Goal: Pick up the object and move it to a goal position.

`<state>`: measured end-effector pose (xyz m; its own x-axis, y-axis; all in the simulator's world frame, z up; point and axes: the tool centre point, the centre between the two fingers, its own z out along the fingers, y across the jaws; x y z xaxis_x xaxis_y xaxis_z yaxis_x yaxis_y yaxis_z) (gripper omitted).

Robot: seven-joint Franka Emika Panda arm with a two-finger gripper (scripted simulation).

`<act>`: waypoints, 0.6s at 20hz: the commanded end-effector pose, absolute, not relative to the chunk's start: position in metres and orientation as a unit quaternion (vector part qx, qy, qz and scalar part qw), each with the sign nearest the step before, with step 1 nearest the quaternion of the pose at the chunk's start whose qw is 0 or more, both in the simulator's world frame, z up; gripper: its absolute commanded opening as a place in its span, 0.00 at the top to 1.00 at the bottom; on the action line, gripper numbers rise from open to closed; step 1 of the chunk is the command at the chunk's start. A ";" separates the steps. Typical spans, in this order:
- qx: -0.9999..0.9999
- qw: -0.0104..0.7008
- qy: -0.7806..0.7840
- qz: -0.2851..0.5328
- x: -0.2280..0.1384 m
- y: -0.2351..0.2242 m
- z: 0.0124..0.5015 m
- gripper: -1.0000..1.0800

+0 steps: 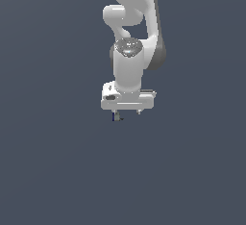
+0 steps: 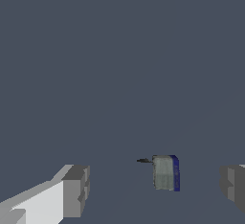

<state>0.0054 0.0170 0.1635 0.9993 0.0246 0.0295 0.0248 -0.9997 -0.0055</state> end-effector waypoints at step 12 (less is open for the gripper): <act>-1.000 0.008 -0.010 -0.013 0.006 0.003 0.172 0.04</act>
<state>0.0061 0.0045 0.1707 0.9994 0.0215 0.0258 0.0219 -0.9996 -0.0150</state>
